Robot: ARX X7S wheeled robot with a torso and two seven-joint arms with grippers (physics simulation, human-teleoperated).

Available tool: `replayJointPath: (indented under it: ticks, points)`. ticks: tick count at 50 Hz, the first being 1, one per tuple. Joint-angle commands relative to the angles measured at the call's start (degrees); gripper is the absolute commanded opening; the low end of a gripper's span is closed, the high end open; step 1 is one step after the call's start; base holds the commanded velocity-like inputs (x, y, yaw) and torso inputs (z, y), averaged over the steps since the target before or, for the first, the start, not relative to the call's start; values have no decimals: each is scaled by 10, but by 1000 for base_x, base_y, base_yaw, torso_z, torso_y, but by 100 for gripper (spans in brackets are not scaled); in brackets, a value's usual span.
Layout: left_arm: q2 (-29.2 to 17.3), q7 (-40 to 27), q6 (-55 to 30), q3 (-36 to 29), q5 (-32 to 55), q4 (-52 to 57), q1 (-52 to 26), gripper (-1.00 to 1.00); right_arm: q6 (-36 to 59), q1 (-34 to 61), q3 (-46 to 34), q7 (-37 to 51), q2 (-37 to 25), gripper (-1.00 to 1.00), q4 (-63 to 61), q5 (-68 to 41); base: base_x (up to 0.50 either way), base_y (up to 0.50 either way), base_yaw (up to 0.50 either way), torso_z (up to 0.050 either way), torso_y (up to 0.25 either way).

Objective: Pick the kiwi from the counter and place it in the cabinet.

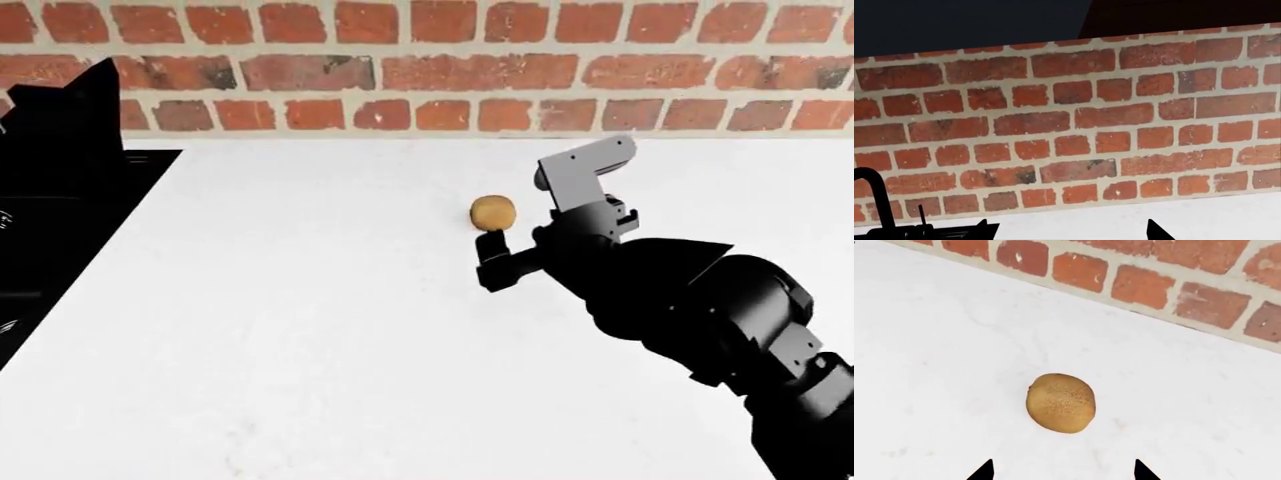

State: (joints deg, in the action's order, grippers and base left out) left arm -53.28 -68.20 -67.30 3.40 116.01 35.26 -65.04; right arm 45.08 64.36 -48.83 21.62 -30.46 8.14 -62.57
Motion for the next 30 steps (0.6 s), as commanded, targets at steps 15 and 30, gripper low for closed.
replayJointPath:
  ticks: [15, 30]
  points:
    - [-8, 2, 11, 4, -1, 8, 15, 100, -128, 27, -33, -133, 97, 100, 234, 105, 0, 0, 0, 0, 0]
    - [-15, 4, 18, 10, -2, 10, 25, 100, -224, 53, -40, -216, 175, 100, 420, 148, 0, 0, 0, 0, 0]
